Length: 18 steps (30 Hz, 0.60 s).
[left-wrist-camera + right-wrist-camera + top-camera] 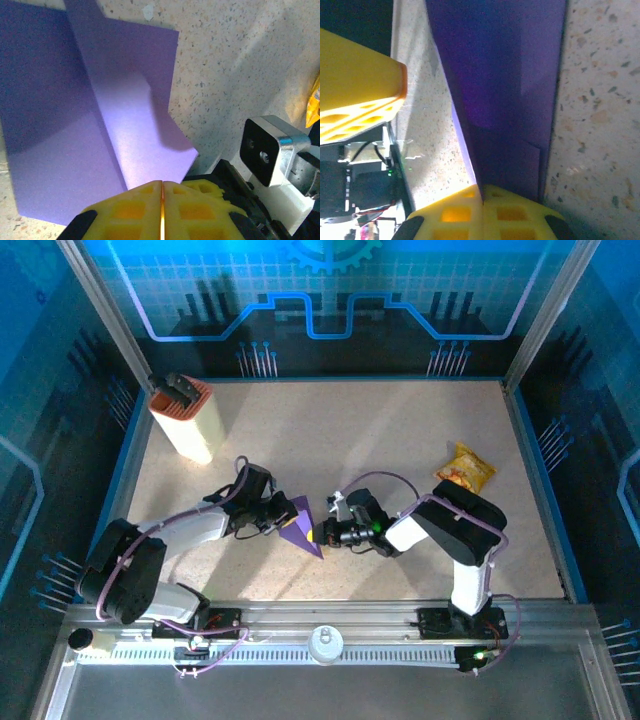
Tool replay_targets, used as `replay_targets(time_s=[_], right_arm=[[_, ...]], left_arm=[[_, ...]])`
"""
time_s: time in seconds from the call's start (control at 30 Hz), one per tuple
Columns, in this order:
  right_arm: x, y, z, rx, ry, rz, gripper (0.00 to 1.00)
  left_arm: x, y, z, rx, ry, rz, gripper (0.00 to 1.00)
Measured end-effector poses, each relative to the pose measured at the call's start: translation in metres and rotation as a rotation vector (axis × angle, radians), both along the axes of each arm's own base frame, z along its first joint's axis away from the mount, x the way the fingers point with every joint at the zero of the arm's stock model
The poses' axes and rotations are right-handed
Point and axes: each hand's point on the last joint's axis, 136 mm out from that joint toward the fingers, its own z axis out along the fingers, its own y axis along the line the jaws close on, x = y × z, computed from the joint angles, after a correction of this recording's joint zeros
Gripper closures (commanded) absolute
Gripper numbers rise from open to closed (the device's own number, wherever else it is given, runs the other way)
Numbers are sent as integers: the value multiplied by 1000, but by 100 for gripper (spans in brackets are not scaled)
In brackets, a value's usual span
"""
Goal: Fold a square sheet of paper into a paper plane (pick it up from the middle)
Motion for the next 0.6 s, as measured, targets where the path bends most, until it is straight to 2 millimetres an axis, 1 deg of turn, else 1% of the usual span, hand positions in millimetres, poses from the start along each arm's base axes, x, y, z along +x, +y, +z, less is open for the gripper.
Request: replay_targets(time_s=[0.17,0.6], right_arm=[[1,-1,1,35,21,-12,99],[1,-2,0,36,38,-27,98]], left_arm=[[1,-3,-6,-9,13,-11,90],[10,-8,-21,9,32,-22,90]])
